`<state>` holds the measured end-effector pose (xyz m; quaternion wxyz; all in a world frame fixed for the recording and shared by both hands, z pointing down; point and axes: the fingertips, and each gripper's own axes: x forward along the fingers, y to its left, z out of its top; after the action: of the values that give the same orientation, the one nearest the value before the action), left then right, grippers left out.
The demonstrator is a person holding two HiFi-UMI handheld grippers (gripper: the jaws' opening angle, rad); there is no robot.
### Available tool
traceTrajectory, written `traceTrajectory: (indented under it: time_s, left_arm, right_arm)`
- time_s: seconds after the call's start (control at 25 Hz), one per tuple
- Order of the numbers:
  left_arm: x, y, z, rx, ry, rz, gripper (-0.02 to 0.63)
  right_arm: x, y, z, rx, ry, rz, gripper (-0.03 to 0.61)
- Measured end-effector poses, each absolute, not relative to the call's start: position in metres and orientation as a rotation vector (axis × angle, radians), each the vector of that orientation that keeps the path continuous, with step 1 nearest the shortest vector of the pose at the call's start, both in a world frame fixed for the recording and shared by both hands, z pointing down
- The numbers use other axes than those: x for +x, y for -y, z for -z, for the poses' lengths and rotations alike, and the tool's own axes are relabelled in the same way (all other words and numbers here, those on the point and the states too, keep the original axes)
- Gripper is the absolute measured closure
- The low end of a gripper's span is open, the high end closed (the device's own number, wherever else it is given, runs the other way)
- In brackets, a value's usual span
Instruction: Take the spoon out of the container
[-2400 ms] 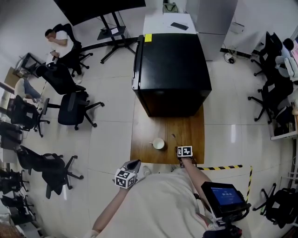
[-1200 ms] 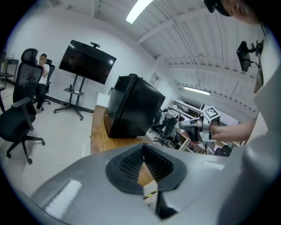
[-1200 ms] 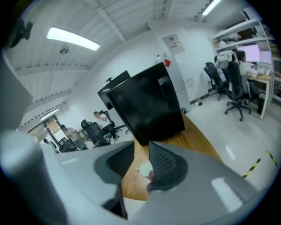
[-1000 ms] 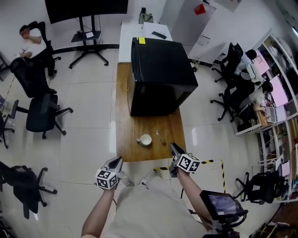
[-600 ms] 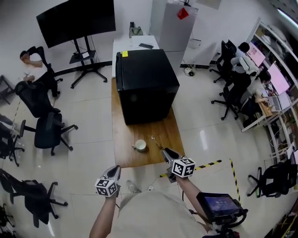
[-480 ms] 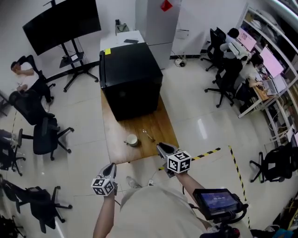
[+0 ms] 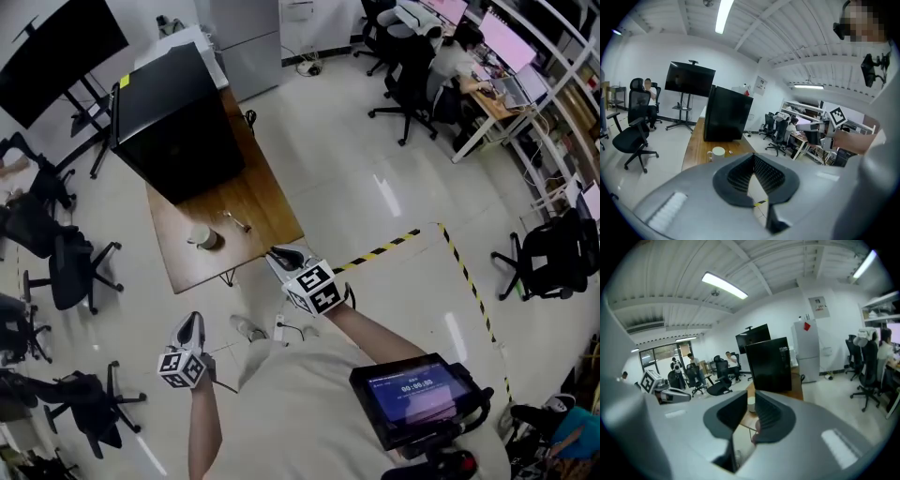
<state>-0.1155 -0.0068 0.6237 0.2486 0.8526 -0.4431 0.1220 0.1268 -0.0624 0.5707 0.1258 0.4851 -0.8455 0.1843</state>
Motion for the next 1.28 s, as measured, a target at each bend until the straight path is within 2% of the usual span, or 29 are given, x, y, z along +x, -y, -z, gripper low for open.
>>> traceTrajectory:
  time_s: [0.4, 0.84, 1.28]
  left_arm:
    - [-0.094, -0.099, -0.639, 2.218, 1.273, -0.383, 0.617]
    - [-0.048, -0.121, -0.675, 2.198, 1.179, -0.381, 0.616]
    - [-0.093, -0.093, -0.669, 2.241, 1.150, -0.411, 0.617]
  right_arm:
    - [0.152, -0.005, -0.581, 1.363, 2.475, -0.446, 0.532]
    - [0.203, -0.058, -0.630, 1.470, 2.372, -0.555, 0.534]
    - [0.145, -0.049, -0.641, 1.464, 2.344, -0.623, 0.538]
